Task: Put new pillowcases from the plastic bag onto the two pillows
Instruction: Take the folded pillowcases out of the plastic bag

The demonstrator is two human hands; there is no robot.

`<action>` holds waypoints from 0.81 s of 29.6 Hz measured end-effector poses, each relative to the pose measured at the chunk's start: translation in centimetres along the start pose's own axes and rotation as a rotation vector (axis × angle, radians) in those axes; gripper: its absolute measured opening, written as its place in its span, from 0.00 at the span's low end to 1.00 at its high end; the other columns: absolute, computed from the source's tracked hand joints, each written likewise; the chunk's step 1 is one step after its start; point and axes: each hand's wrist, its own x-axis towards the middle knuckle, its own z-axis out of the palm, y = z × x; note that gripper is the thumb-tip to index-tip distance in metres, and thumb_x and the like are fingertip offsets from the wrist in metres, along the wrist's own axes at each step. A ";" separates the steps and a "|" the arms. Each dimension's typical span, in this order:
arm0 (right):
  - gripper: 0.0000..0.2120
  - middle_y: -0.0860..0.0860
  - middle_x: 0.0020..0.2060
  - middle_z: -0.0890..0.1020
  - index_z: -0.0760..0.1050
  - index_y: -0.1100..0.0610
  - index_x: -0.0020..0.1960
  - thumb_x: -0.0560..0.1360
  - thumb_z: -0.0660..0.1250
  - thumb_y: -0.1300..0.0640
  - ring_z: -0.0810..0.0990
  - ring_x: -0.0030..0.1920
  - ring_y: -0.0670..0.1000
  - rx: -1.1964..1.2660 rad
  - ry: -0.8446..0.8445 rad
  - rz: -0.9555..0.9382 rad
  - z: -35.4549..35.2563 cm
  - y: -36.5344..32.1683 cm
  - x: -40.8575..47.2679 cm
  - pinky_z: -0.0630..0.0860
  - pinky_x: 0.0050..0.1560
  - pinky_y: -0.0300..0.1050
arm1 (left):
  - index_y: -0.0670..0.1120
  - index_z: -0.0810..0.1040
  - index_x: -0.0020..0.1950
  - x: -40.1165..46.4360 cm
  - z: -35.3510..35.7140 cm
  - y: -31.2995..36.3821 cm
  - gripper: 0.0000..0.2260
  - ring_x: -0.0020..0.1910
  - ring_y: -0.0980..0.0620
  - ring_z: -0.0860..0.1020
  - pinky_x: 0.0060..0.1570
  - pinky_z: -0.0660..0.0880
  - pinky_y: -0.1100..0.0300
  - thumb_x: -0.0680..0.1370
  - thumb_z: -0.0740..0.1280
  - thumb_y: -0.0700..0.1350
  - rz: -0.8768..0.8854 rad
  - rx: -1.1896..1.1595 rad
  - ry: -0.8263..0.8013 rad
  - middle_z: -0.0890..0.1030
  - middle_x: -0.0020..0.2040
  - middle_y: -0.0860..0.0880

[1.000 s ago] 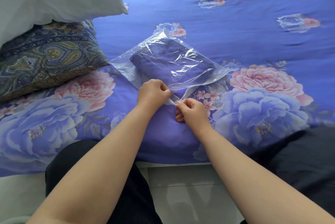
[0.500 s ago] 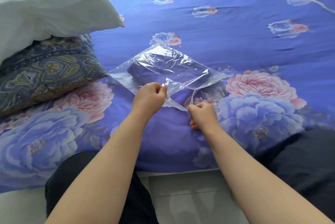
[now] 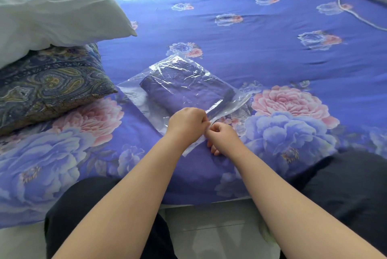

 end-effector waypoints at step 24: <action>0.26 0.59 0.45 0.83 0.78 0.59 0.43 0.74 0.56 0.36 0.80 0.48 0.59 -0.343 0.223 0.041 -2.7 -3.3 4.4 0.76 0.53 0.53 | 0.47 0.67 0.43 0.4 -1.8 -0.7 0.07 0.38 0.45 0.70 0.39 0.64 0.56 0.81 0.56 0.43 -0.049 -0.492 0.140 0.72 0.35 0.53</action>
